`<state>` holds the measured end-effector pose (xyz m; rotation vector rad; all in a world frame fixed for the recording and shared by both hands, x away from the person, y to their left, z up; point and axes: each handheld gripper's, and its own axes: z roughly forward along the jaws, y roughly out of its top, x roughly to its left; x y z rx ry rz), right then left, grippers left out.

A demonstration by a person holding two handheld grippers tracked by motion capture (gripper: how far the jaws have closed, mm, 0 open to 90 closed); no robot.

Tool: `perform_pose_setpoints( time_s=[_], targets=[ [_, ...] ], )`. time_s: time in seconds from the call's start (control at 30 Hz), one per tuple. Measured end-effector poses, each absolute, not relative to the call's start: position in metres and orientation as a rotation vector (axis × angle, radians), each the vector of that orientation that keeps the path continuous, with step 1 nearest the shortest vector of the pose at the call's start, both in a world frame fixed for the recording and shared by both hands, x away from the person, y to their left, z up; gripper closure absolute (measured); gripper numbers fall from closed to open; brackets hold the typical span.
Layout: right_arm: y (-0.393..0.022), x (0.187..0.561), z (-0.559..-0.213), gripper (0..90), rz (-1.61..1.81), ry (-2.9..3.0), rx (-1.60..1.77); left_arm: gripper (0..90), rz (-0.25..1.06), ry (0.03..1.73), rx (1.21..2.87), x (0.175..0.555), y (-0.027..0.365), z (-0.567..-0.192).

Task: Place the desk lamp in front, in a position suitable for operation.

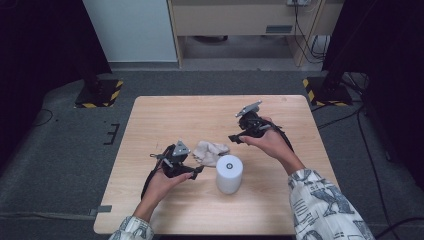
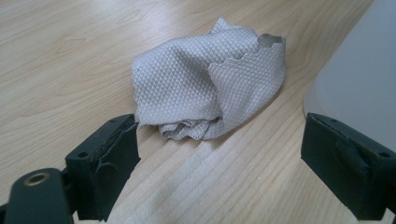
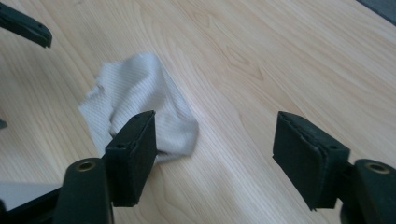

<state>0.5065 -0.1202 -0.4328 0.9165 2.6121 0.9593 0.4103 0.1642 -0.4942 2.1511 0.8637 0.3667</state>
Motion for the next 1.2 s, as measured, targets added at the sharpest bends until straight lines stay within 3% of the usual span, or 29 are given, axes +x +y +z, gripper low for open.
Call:
perform_pose_setpoints(
  time_s=[0.3, 0.6, 0.87, 1.2],
  targets=[
    [-0.155, 0.49, -0.453, 25.5, 0.95, 2.556, 0.964, 10.6, 0.368, 0.889, 2.146, 0.422, 0.171, -0.493],
    [-0.193, 0.451, -0.475, 26.5, 0.985, 2.491, 1.043, 9.7, 0.38, 0.883, 2.165, 0.43, 0.168, -0.491],
    [-0.223, 0.413, -0.498, 32.9, 1.05, 2.421, 1.085, 9.5, 0.371, 0.837, 2.245, 0.439, 0.165, -0.488],
    [-0.225, 0.395, -0.501, 31.8, 1.047, 2.431, 1.065, 9.5, 0.349, 0.754, 2.366, 0.457, 0.144, -0.479]
  ],
)
